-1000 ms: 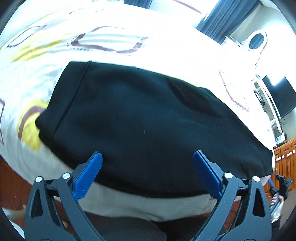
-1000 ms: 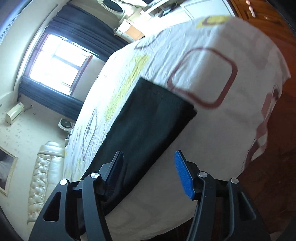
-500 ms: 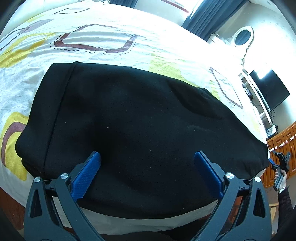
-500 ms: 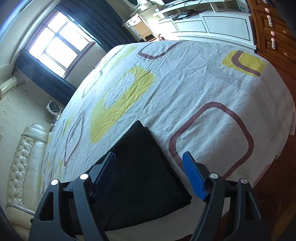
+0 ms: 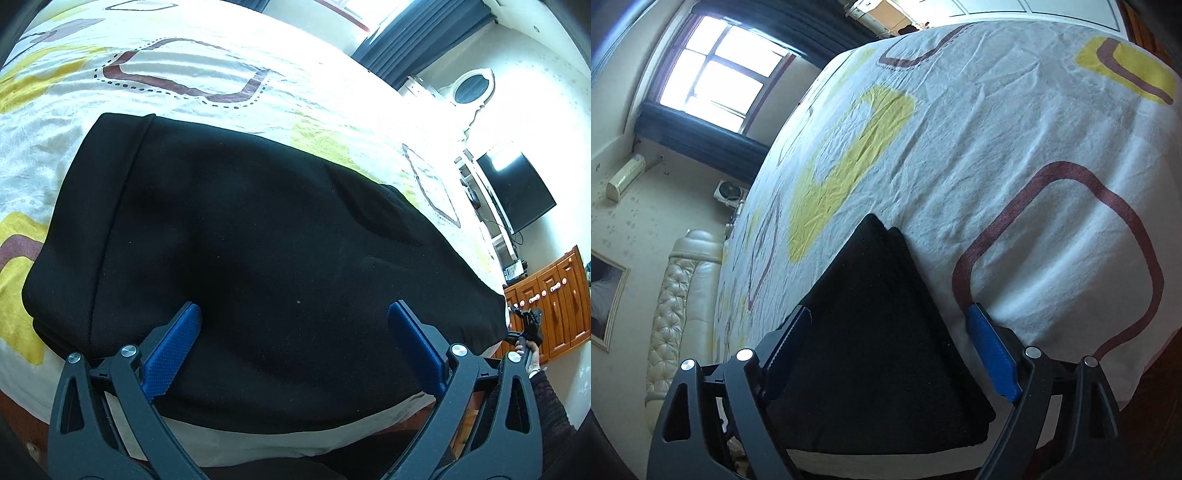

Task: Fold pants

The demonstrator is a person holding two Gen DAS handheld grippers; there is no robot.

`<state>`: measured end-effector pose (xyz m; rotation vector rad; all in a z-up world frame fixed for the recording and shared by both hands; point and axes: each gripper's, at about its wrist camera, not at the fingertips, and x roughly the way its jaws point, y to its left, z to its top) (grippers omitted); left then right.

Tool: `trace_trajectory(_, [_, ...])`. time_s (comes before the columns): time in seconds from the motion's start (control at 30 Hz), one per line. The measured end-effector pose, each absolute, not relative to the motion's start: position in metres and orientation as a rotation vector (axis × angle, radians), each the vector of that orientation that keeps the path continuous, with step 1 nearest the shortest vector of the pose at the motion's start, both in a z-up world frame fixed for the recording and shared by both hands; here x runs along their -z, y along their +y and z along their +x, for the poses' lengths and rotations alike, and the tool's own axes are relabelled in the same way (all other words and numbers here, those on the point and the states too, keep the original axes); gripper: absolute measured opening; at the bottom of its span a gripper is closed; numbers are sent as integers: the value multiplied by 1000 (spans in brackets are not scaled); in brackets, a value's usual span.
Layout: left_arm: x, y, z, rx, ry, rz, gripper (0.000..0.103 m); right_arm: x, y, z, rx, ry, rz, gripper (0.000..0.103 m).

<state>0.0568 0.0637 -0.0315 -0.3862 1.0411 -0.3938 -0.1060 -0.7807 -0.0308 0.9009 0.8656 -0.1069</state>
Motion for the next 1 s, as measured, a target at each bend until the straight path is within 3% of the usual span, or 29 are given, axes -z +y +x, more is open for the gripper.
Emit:
trace_trajectory(0.07, [31, 59, 57, 387, 1035, -360, 101, 28, -768, -97, 137, 943, 808, 69])
trace_trajectory(0.1, [31, 57, 57, 383, 1033, -349, 101, 27, -766, -95, 162, 969, 784, 57])
trace_trajectory(0.13, [31, 56, 57, 379, 1032, -343, 101, 29, -767, -94, 166, 993, 794, 26])
trace_trajectory(0.17, [31, 55, 56, 375, 1030, -340, 101, 30, -767, -93, 149, 1005, 819, 22])
trace_trajectory(0.3, [31, 52, 57, 370, 1030, -343, 101, 18, -753, -91, 172, 1007, 798, 21])
trace_trajectory(0.57, [33, 57, 57, 374, 1032, -376, 101, -43, -722, -86, 31, 838, 910, 21])
trace_trajectory(0.77, [32, 52, 57, 352, 1039, -340, 101, -103, -665, -71, -95, 779, 859, 21])
trace_trajectory(1.0, [30, 44, 59, 328, 1057, -290, 101, -135, -572, -39, -191, 803, 753, 21])
